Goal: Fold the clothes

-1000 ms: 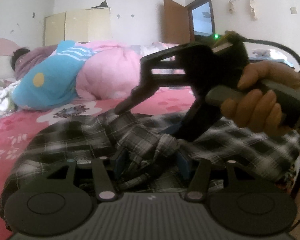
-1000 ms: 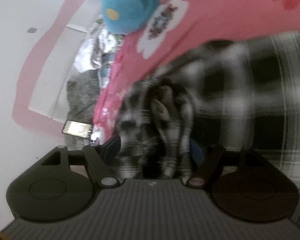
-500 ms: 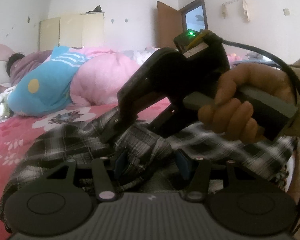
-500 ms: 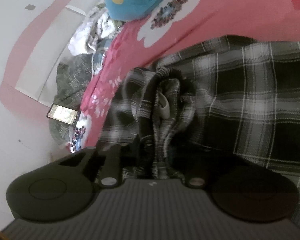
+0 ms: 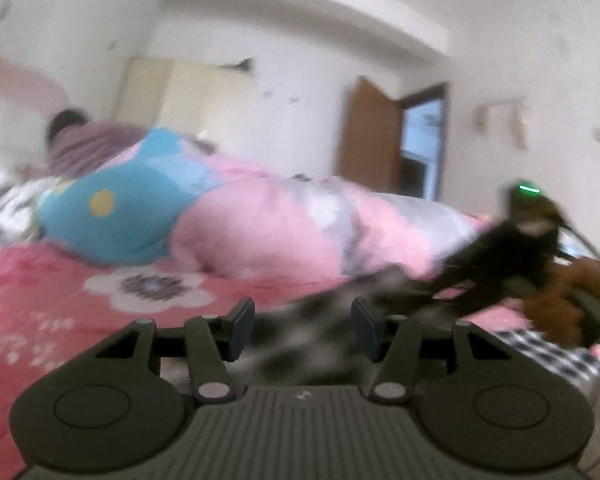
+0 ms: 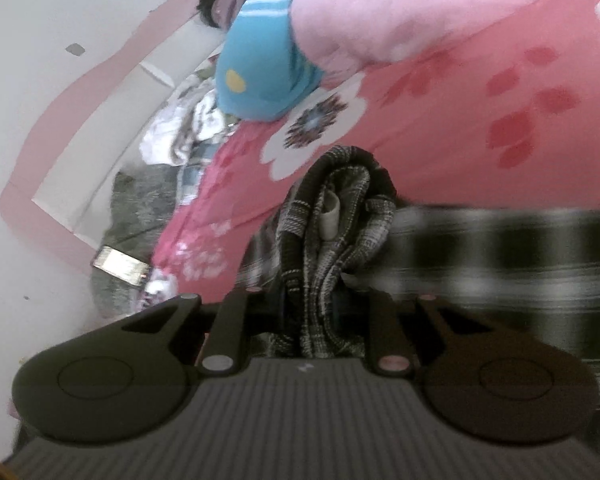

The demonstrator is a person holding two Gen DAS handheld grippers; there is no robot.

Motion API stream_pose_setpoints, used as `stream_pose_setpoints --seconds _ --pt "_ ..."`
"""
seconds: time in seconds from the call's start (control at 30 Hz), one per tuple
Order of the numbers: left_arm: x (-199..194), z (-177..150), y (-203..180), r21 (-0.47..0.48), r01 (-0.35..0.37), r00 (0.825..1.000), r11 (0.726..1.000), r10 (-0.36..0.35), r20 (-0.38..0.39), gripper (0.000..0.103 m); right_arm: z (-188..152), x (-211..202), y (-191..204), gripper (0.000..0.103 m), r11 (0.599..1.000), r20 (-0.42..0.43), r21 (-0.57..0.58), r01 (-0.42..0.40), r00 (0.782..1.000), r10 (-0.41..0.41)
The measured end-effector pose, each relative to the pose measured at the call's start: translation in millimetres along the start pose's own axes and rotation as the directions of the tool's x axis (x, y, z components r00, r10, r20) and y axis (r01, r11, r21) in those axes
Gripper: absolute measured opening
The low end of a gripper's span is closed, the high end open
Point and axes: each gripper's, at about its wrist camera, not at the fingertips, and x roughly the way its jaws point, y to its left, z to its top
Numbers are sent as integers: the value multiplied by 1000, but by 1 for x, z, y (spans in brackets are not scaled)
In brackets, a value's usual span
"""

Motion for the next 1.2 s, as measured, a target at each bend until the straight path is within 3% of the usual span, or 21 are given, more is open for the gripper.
stream_pose_setpoints --seconds 0.07,0.13,0.27,0.4,0.63,0.83,1.2 --pt "16 0 13 -22 -70 995 997 68 -76 54 2 -19 -12 17 999 5 -12 39 999 -39" --pt "34 -3 24 -36 -145 976 989 137 -169 52 5 -39 -24 17 997 12 -13 79 997 -79" --pt "64 -13 44 -184 -139 947 973 77 -311 51 9 -84 -49 17 989 41 2 147 988 -147" --pt "87 -13 34 -208 -84 941 975 10 -337 51 10 -129 -74 17 978 74 24 208 975 -210" --pt "114 -23 -27 -184 106 919 977 -167 -357 51 -1 -197 -119 17 948 128 98 304 941 -315" --pt "144 -36 -81 -86 191 890 978 -210 -404 51 -11 -240 -155 17 918 152 172 357 911 -383" --pt "181 -40 -122 -72 293 856 953 -296 -424 51 -23 -298 -210 17 877 159 271 397 880 -447"
